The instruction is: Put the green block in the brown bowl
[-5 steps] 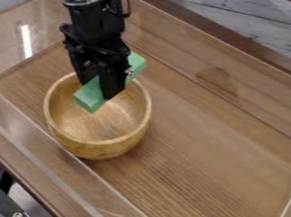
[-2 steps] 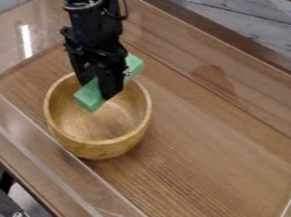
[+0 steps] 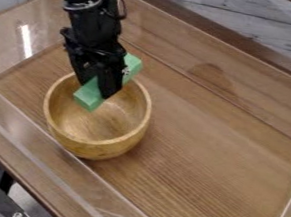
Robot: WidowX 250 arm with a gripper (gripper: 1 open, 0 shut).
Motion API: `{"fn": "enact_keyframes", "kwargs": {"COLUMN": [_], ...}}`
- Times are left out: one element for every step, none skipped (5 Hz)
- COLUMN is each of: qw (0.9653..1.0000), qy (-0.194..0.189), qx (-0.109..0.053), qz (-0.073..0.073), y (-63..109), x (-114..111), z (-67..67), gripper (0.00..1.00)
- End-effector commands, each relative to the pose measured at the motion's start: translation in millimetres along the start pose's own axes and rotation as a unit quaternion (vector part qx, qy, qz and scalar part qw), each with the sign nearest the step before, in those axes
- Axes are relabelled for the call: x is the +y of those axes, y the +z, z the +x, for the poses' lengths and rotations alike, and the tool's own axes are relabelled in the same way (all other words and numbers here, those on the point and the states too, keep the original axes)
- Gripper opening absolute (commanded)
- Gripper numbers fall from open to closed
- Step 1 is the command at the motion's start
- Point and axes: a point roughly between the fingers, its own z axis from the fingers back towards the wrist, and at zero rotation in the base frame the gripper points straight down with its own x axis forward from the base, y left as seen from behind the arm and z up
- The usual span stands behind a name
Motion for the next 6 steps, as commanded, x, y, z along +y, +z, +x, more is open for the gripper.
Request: {"fn": "enact_keyframes", "kwargs": {"qw": [0.9995,0.9996,0.9996,0.9997,0.9997,0.9997], "qy": [0.002,0.004,0.006,0.006,0.005,0.005], "qx": [-0.030,-0.028,-0.026,-0.024,-0.023,-0.021], "qz": [0.012,0.010,0.008,0.008,0.007,0.007], "y": [14.5,12.9,11.8,9.7,7.6,6.0], "x": [9.2,12.1,14.4,13.8,13.1,12.6], "z": [13.4,14.7,16.0,17.2,18.5,19.7], "gripper": [0.00,0.00,0.00,0.00,0.00,0.00]}}
